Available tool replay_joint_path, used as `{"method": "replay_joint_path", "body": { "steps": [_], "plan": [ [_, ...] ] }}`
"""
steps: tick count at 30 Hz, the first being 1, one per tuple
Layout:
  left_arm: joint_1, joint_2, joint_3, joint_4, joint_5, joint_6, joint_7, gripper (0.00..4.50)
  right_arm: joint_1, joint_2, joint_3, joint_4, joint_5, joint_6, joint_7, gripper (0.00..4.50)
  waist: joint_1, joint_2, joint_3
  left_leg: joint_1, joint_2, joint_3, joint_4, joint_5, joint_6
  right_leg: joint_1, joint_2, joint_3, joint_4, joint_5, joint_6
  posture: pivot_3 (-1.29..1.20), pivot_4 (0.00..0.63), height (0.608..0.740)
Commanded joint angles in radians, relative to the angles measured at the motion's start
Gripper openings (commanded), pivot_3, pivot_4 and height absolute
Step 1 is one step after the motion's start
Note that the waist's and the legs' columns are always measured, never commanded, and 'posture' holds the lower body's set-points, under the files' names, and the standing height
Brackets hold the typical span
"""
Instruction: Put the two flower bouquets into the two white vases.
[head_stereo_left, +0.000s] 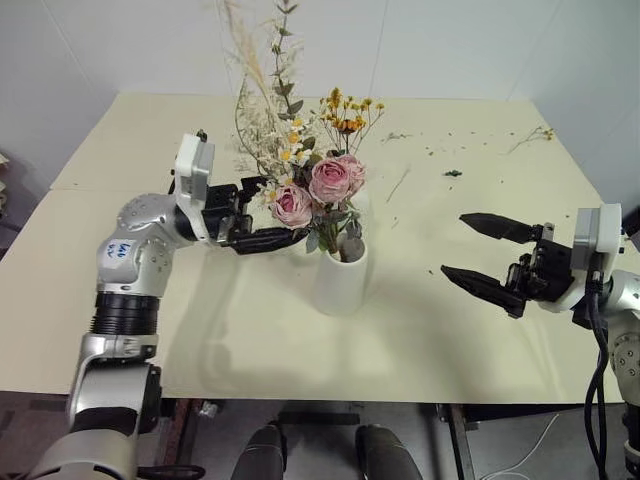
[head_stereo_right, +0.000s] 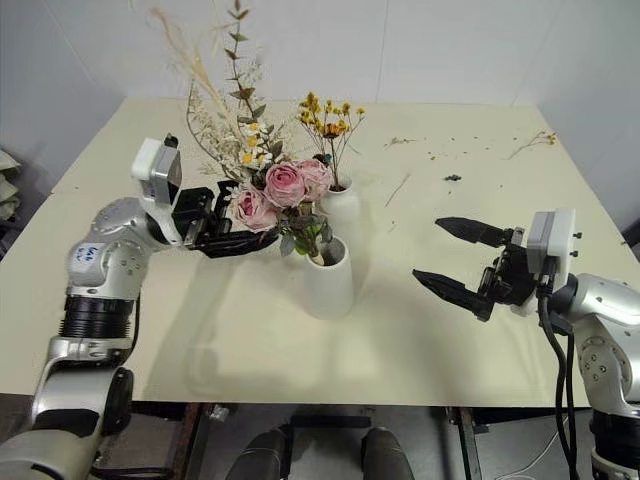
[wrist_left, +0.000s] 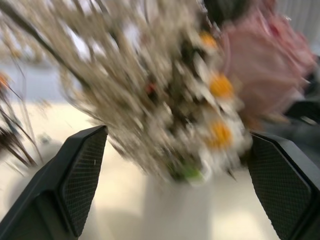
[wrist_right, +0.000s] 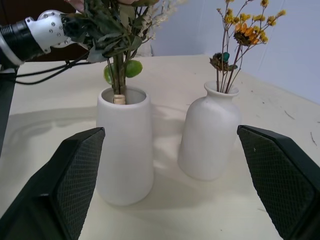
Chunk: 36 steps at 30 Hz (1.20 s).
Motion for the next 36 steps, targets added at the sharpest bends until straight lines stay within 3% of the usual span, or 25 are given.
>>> {"method": "replay_joint_path", "body": {
  "steps": [1,10,21,36],
  "plan": [
    [0.008,0.087,-0.032,-0.084,0.008,0.044,-0.104,4.47,-0.027,-0.024,-0.008,0.012,0.004,-0.014,0.036,4.50,-0.001,0.000,0.000,0.000,0.000,0.000,0.000,0.000,0.000,0.000,0.000,0.000,0.000,0.000,0.000,0.00,0.150,0.740],
    [0.052,0.172,0.004,0.000,0.081,-0.065,-0.118,4.47,-0.113,-0.049,0.033,0.085,0.003,0.029,0.110,4.50,0.000,0.001,0.000,0.000,0.000,0.000,0.000,0.000,0.000,0.000,0.000,0.000,0.000,0.000,-0.001,0.00,0.150,0.740],
    [0.301,0.282,0.171,-0.041,0.102,-0.156,-0.039,4.47,-0.174,-0.128,0.035,0.248,-0.073,-0.037,0.244,4.50,0.002,0.001,0.000,-0.002,0.001,0.001,-0.004,0.000,0.000,-0.005,-0.001,-0.001,0.002,-0.002,-0.003,0.00,0.150,0.740],
    [0.389,0.268,0.254,-0.084,0.079,-0.182,0.034,4.47,-0.222,-0.216,0.022,0.454,-0.186,-0.203,0.345,4.50,-0.001,0.001,0.000,-0.001,0.001,0.001,-0.005,0.000,0.000,-0.006,-0.001,-0.001,0.003,-0.002,-0.004,0.00,0.150,0.740]
  ]
}}
